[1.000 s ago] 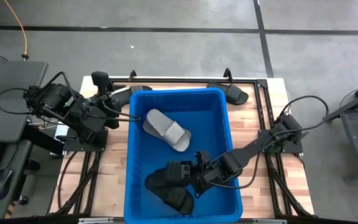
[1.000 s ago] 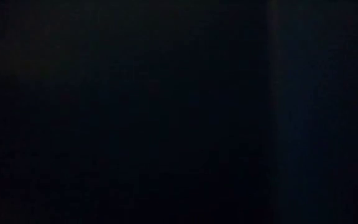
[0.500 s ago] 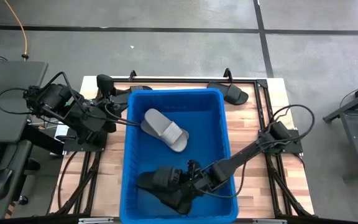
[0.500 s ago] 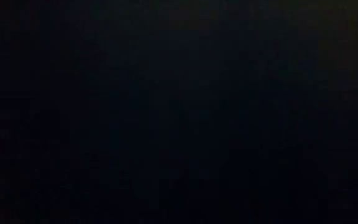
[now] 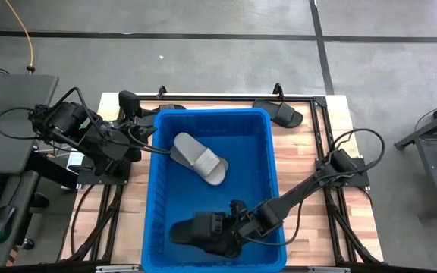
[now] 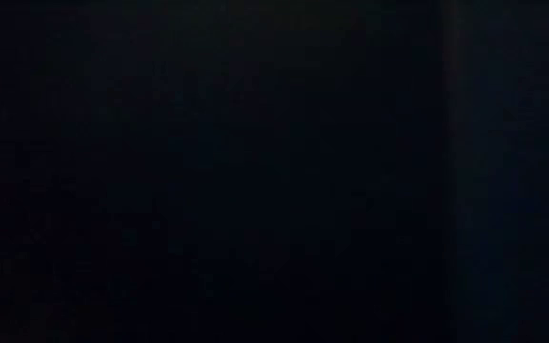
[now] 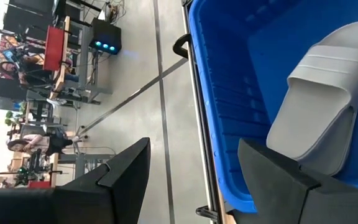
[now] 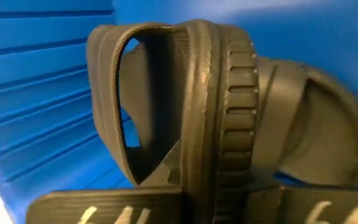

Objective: Pick and place slides into bin
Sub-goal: Put the bottom black slipper into the blue bin

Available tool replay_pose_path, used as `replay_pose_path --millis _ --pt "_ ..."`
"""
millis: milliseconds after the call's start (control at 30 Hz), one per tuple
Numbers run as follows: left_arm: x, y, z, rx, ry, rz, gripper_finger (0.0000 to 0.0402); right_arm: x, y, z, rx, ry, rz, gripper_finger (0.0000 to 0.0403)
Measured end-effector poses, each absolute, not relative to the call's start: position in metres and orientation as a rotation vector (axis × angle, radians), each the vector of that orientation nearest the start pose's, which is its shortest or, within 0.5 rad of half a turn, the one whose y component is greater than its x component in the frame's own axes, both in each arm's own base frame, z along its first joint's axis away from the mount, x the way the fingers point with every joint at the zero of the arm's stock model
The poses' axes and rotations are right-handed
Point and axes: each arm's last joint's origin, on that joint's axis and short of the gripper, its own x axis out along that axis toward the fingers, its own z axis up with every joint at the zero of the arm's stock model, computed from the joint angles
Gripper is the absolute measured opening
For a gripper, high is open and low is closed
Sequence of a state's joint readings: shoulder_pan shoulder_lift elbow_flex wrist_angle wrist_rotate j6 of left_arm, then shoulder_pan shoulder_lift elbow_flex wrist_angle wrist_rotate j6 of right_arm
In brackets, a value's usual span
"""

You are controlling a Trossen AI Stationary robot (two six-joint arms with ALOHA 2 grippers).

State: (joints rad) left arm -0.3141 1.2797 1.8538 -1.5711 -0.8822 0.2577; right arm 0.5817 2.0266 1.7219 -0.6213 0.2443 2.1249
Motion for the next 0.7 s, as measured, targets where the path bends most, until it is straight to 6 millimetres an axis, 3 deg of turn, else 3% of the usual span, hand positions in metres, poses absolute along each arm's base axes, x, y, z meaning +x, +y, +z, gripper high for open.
replay_pose_path --millis 400,700 --pt "0.1630 -0.0295 0.4675 0.815 0.911 0.410 0.0232 0.3680 0.2397 0.2428 1.514 0.887 -0.691 0.0020" --pt "0.1630 -0.0293 0.4677 0.854 0.920 0.401 0.0232 0.3699 0.2375 0.2373 1.528 1.149 -0.632 0.0083"
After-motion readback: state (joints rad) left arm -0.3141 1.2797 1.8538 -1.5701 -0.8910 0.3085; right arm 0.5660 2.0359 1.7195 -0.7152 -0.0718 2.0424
